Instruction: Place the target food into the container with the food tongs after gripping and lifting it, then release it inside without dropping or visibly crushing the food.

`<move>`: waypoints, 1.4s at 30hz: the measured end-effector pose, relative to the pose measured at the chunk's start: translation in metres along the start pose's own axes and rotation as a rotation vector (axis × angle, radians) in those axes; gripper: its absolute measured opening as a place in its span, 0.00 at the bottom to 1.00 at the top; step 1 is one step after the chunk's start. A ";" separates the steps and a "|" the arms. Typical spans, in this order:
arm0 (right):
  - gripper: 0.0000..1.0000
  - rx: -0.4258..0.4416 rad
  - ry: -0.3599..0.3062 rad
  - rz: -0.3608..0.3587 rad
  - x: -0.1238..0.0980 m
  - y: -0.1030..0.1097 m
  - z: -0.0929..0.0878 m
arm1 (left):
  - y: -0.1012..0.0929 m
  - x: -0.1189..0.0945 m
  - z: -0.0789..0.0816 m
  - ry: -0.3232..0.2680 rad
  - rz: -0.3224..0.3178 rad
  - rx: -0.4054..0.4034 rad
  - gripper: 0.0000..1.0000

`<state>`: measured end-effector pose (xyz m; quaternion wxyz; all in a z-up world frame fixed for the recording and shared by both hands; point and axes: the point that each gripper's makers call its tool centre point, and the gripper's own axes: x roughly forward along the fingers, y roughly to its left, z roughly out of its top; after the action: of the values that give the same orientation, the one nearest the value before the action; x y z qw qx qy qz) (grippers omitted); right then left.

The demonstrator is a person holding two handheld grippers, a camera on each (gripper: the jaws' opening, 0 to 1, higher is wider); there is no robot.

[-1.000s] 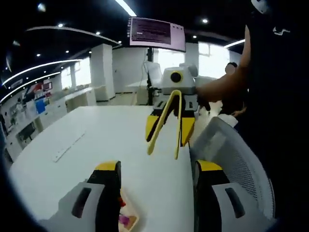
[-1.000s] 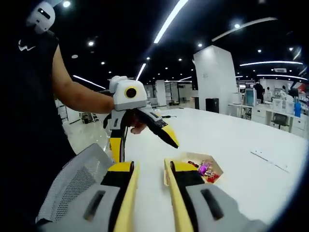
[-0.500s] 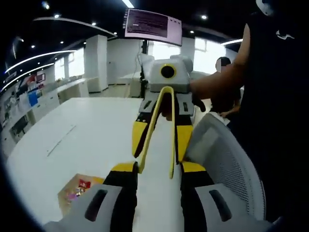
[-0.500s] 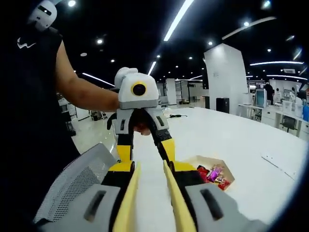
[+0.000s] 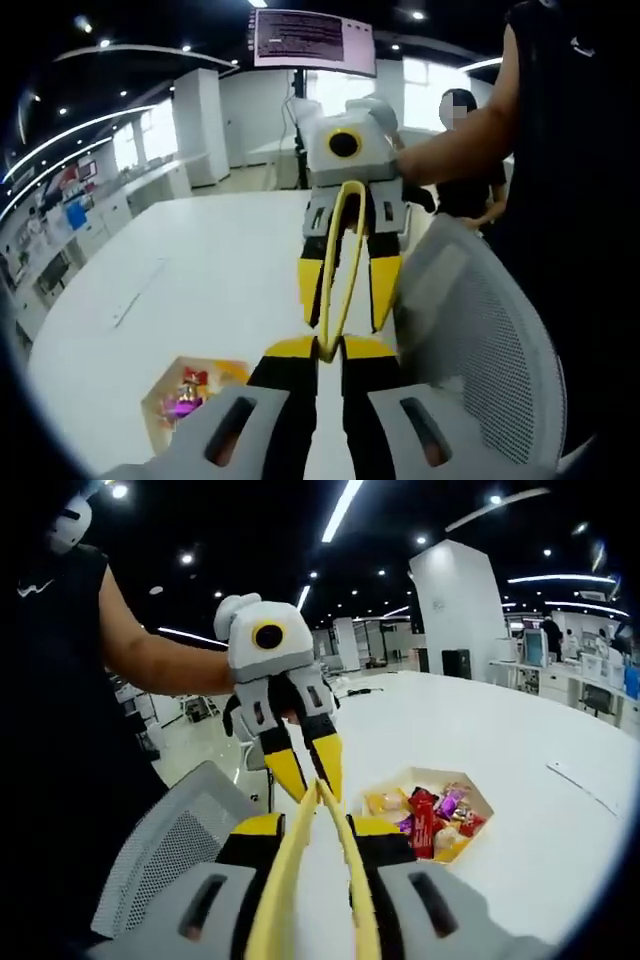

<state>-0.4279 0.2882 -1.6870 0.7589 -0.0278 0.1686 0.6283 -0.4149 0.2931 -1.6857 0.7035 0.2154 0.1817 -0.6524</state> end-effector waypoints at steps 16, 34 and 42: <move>0.32 -0.020 0.026 -0.147 -0.033 -0.028 -0.016 | 0.002 -0.008 -0.025 0.065 0.054 0.025 0.00; 0.20 -0.071 0.268 -0.190 -0.027 -0.029 -0.093 | -0.014 0.029 -0.086 0.199 0.039 0.088 0.01; 0.45 -0.076 0.169 -0.301 -0.047 -0.040 -0.093 | -0.015 0.045 -0.113 0.218 0.050 0.076 0.01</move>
<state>-0.4169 0.2117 -1.7676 0.8260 -0.1341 0.2020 0.5089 -0.4229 0.3157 -1.8056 0.6867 0.3161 0.2269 -0.6140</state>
